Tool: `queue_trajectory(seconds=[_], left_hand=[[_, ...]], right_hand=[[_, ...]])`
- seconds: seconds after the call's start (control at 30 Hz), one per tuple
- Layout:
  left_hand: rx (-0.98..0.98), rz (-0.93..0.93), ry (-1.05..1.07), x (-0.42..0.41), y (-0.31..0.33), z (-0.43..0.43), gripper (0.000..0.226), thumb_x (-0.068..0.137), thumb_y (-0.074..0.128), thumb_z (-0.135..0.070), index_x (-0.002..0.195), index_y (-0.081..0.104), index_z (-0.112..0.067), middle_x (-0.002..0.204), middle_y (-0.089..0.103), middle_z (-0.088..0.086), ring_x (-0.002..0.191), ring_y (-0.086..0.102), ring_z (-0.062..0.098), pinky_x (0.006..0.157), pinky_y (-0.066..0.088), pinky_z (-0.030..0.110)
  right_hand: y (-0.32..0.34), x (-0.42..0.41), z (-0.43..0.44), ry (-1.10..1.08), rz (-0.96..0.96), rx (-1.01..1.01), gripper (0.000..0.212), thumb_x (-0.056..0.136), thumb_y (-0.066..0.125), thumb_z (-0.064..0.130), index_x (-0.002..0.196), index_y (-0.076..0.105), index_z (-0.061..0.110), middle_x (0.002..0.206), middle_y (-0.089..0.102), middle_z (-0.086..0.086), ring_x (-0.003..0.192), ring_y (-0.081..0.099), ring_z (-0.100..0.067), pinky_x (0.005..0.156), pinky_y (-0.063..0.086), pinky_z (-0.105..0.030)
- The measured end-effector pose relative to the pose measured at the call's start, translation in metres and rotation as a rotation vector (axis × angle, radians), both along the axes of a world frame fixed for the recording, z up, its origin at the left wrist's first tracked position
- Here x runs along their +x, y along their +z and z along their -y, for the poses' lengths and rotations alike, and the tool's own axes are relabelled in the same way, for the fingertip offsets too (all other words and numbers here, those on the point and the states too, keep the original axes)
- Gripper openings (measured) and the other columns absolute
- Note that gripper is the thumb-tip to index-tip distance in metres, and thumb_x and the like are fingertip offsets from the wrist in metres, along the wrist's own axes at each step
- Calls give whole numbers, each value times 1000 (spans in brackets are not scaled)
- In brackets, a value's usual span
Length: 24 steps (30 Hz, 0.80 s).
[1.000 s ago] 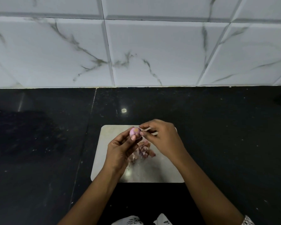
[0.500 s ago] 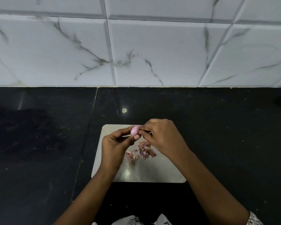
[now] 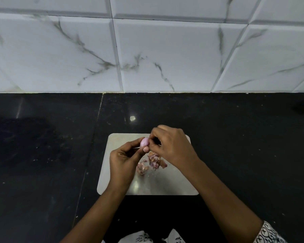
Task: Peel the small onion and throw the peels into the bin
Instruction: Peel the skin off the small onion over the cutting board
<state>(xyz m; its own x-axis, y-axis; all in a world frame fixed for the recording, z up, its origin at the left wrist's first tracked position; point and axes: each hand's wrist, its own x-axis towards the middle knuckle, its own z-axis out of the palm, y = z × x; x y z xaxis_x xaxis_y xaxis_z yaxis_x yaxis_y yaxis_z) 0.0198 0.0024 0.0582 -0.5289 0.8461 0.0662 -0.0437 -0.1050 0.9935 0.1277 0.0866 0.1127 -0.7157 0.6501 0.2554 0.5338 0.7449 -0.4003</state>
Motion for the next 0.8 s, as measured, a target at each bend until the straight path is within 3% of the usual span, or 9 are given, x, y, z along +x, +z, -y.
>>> queue_trajectory(seconds=[0.07, 0.17, 0.27, 0.33, 0.47, 0.57, 0.67, 0.8], left_hand=[[20, 70, -16, 2, 0, 0, 28, 73, 68, -11, 101, 71, -13, 96, 75, -1, 91, 71, 16, 79, 56, 25], [44, 195, -14, 3, 0, -2, 27, 71, 68, -11, 99, 71, -11, 94, 75, 6, 90, 71, 20, 74, 55, 24], [37, 247, -9, 3, 0, -4, 27, 72, 67, -14, 98, 72, -14, 92, 75, 7, 86, 71, 21, 71, 54, 23], [30, 253, -12, 2, 1, -6, 27, 73, 67, -13, 99, 71, -15, 93, 75, 4, 87, 71, 21, 70, 54, 24], [37, 267, -16, 2, 3, -7, 28, 73, 66, -11, 100, 69, -14, 93, 75, 1, 89, 71, 20, 69, 55, 24], [44, 257, -20, 2, 4, -8, 28, 72, 67, -11, 100, 69, -13, 95, 75, 2, 92, 71, 21, 72, 56, 27], [41, 236, -6, 2, 3, -9, 28, 73, 69, -6, 101, 69, -10, 99, 73, 10, 94, 70, 25, 72, 55, 27], [50, 152, 7, 2, 3, -7, 31, 72, 70, -3, 103, 68, -6, 99, 73, 6, 94, 70, 20, 78, 56, 28]], right_hand=[[-3, 2, -1, -33, -77, -31, 15, 78, 72, 20, 79, 64, 7, 74, 64, -8, 64, 60, -19, 59, 54, -31], [-4, 5, -1, -100, -241, -195, 16, 78, 67, 27, 80, 66, 11, 77, 66, 1, 70, 60, -10, 62, 52, -19], [-6, 8, -3, -172, -362, -349, 2, 80, 67, 15, 81, 69, 15, 76, 65, 10, 77, 61, -4, 66, 50, -10], [-5, 10, -4, -193, -386, -412, 6, 82, 67, 14, 83, 69, 19, 76, 63, 16, 81, 60, 1, 68, 50, -9], [2, 12, -4, -143, -366, -433, 14, 81, 68, 22, 96, 70, 21, 86, 63, 18, 84, 61, 3, 71, 49, -8], [4, 9, -1, -108, -289, -290, 22, 80, 69, 28, 100, 70, 20, 92, 65, 12, 81, 60, 2, 71, 48, -8], [5, 7, -1, -90, -245, -170, 15, 83, 67, 21, 97, 71, 16, 92, 70, 1, 81, 61, -4, 73, 51, -15], [12, 4, 1, -139, -67, -168, 24, 87, 62, 29, 107, 69, 18, 99, 70, -2, 86, 62, -10, 80, 52, -25]])
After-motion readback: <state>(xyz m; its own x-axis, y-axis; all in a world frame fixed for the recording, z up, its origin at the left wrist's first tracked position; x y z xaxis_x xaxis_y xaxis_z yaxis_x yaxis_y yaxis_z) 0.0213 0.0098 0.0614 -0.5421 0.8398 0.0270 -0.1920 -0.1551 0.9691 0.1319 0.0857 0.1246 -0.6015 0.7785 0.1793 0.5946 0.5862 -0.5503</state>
